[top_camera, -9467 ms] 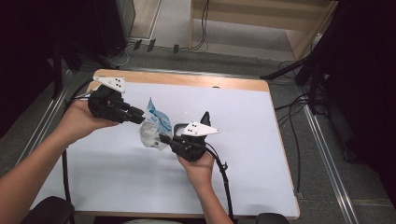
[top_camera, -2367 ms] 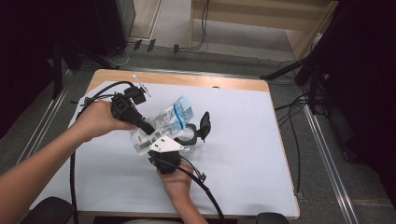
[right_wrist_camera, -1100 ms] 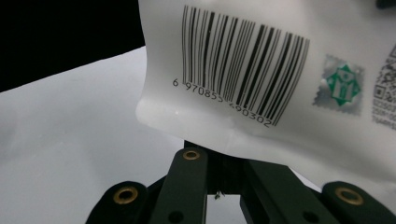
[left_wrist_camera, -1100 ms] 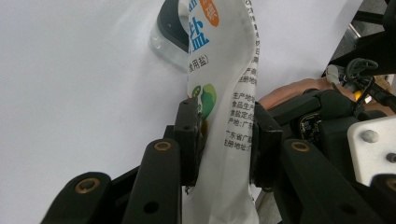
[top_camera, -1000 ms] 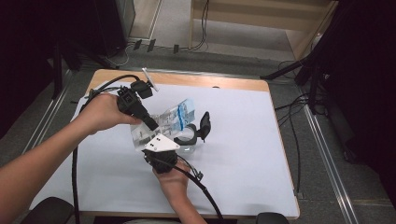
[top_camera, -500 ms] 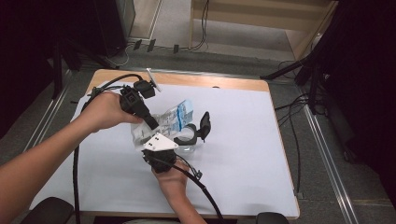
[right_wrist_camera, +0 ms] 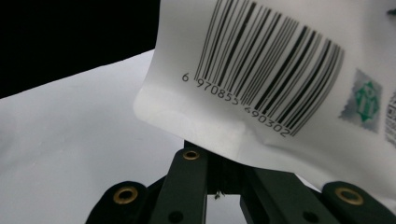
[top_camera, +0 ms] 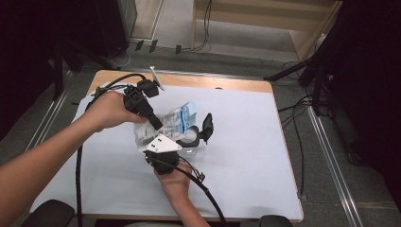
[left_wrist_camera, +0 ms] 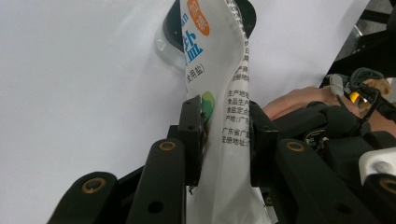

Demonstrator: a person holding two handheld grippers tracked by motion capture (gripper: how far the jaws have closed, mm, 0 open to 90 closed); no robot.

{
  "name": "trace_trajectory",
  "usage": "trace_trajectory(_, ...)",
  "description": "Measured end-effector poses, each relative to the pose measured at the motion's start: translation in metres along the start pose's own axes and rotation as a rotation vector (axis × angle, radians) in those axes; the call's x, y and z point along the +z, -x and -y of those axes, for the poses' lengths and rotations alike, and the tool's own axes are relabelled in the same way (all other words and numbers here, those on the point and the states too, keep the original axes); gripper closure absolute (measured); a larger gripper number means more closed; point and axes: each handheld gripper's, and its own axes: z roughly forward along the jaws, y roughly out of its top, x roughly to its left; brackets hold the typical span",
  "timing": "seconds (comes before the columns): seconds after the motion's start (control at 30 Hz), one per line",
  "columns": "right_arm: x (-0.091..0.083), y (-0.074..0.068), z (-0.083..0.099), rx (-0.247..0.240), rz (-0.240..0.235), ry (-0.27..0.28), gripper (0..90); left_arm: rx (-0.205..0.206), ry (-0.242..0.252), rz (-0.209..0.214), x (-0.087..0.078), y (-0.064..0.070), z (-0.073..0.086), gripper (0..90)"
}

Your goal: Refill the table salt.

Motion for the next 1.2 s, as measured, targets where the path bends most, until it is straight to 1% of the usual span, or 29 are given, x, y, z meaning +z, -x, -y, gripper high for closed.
trace_trajectory(0.1, -0.0001, 0.0001, -0.0005, -0.001, -0.002, 0.002, 90.0, -0.003, -0.002, -0.003, -0.0003, 0.0001, -0.0005, 73.8)
trace_trajectory(0.13, 0.0, -0.0001, -0.0006, -0.002, -0.001, 0.003, 90.0, -0.011, 0.001, -0.003, -0.0002, 0.0006, -0.0007, 74.0)
trace_trajectory(0.17, 0.0003, -0.0002, -0.0007, 0.0, -0.003, 0.001, 90.0, -0.008, 0.0, -0.004, -0.0004, 0.0008, -0.001, 73.9)
trace_trajectory(0.2, 0.0003, -0.0002, -0.0008, 0.001, -0.004, 0.002, 90.0, -0.014, 0.009, -0.006, 0.0001, 0.0018, -0.0011, 74.0)
trace_trajectory(0.23, 0.0005, -0.0001, -0.0009, -0.001, -0.004, 0.003, 90.0, -0.008, -0.002, -0.004, -0.0005, 0.0021, -0.0018, 74.3)
trace_trajectory(0.3, 0.0005, -0.0004, -0.0008, 0.001, -0.003, 0.003, 90.0, -0.003, -0.007, -0.006, -0.0006, 0.0028, -0.0024, 74.5)
trace_trajectory(0.33, 0.0004, -0.0003, -0.0009, -0.002, -0.003, 0.004, 90.0, 0.006, -0.014, -0.008, -0.0008, 0.0026, -0.0026, 74.5)
trace_trajectory(0.43, 0.0004, -0.001, -0.0008, -0.002, -0.002, 0.005, 90.0, 0.006, -0.017, -0.007, -0.0008, 0.0036, -0.003, 74.1)
trace_trajectory(0.7, 0.0, -0.0015, -0.0011, -0.003, -0.002, 0.007, 90.0, 0.007, -0.003, -0.007, -0.0009, 0.0053, -0.0023, 74.9)
trace_trajectory(0.77, 0.0, -0.0014, -0.0009, -0.002, 0.0, 0.006, 90.0, 0.02, -0.013, -0.008, -0.001, 0.0048, -0.0026, 75.2)
trace_trajectory(0.83, -0.0001, -0.0015, -0.0007, -0.001, 0.0, 0.004, 90.0, 0.023, -0.013, -0.007, -0.0006, 0.0048, -0.0027, 75.3)
trace_trajectory(1.2, -0.0004, -0.0007, -0.001, 0.008, -0.004, 0.004, 90.0, 0.025, -0.006, -0.009, 0.0, 0.0054, -0.004, 75.3)
